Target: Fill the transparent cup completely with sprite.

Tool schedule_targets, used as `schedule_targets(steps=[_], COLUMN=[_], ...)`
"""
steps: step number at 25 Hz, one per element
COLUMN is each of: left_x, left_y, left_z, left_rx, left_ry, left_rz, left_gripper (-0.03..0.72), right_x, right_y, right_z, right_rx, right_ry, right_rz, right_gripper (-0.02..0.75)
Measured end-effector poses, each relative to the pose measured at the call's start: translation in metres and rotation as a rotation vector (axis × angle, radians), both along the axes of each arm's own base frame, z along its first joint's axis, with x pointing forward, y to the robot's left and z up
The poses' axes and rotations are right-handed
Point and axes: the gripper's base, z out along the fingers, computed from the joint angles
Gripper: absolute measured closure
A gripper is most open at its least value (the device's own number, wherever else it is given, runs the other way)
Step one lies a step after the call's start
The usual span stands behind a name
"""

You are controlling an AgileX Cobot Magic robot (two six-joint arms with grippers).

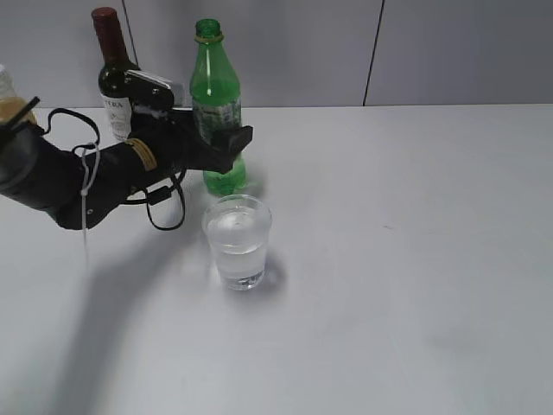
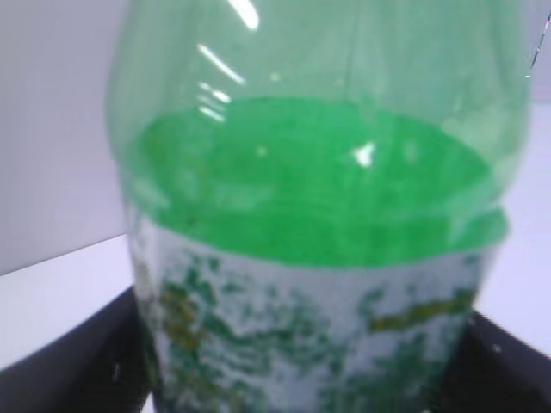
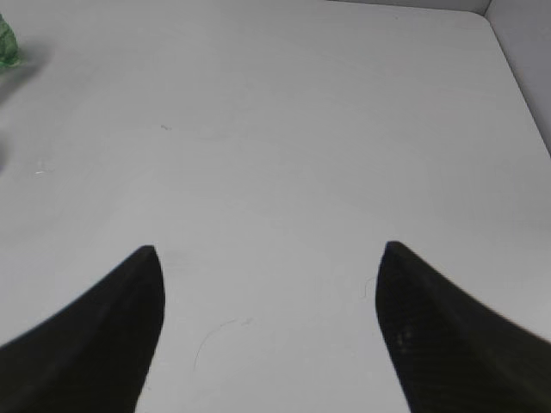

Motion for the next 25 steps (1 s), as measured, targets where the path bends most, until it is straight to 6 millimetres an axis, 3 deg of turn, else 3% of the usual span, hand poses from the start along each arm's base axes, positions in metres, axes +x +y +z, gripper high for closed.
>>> schedule_targets(steps=[7, 15, 25], left_x=[-0.019, -0.055, -0.082], left_y=[0.018, 0.05, 0.091], left_z=[0.013, 0.023, 0.064], left_rx=[0.007, 0.031, 0.171], left_ry=[0.016, 0.069, 0.174], left_rz=[0.02, 0.061, 0.193], left_gripper=[0.02, 0.036, 0.062], right_x=[0.0, 0.0, 0.0], right_y=[0.0, 0.0, 0.0], right_z=[0.0, 0.0, 0.0], right_rx=[0.0, 0.0, 0.0], right_ry=[0.0, 0.0, 0.0], right_rz=[0.0, 0.0, 0.0], right_gripper=[0.155, 0.155, 0.154])
